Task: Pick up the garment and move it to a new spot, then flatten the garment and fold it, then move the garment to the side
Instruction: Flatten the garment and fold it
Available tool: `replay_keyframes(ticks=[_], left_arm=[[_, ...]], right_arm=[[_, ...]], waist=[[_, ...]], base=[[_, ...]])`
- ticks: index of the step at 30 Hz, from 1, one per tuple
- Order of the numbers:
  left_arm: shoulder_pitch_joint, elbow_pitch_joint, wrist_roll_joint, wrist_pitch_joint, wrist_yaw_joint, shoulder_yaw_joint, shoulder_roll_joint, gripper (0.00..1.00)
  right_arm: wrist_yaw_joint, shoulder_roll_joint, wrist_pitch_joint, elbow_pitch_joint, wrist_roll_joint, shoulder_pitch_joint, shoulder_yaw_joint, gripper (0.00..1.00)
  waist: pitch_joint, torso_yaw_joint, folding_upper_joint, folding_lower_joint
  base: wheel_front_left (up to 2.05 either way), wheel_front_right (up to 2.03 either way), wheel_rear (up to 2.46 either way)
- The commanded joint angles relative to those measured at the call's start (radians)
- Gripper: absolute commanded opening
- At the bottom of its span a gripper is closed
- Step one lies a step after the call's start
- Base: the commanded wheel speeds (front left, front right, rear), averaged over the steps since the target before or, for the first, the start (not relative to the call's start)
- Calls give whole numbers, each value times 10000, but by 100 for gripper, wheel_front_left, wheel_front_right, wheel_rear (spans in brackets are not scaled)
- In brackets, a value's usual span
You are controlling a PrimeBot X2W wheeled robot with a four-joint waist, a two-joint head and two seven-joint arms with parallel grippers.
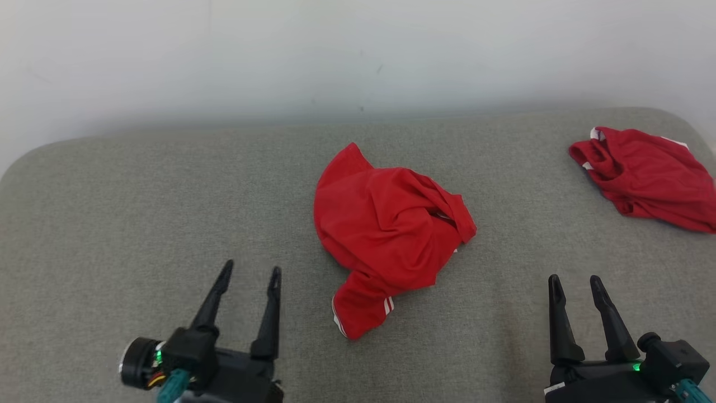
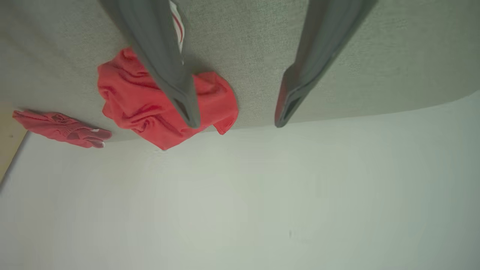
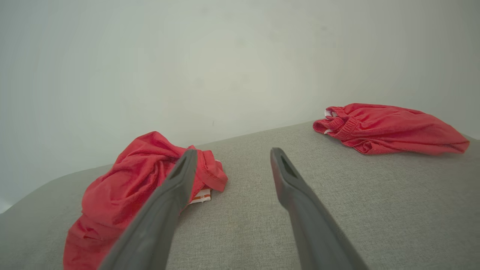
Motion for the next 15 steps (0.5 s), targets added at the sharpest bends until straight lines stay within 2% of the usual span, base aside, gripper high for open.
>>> replay_keyframes(ticks=[1,8,15], left_arm=[[-255,201,97,-30,-71,-242,-63,100],[-965,1530,230,-30,-220,-1518,-189,100],[-1582,2979,189,-30,-251,-2067,-220,100]], right_arm=[[-29,-45,-10,19,102,-119,8,100],[-29,-93,-102,121,166,-336,14,100],[-29,-60,-201,211,235,-554,74,100]], waist=[[180,-210,-1,-1],[497,-766,-1,-1],[853,-1264,-1,-1]], base=[[0,0,0],[0,0,0],[0,0,0]])
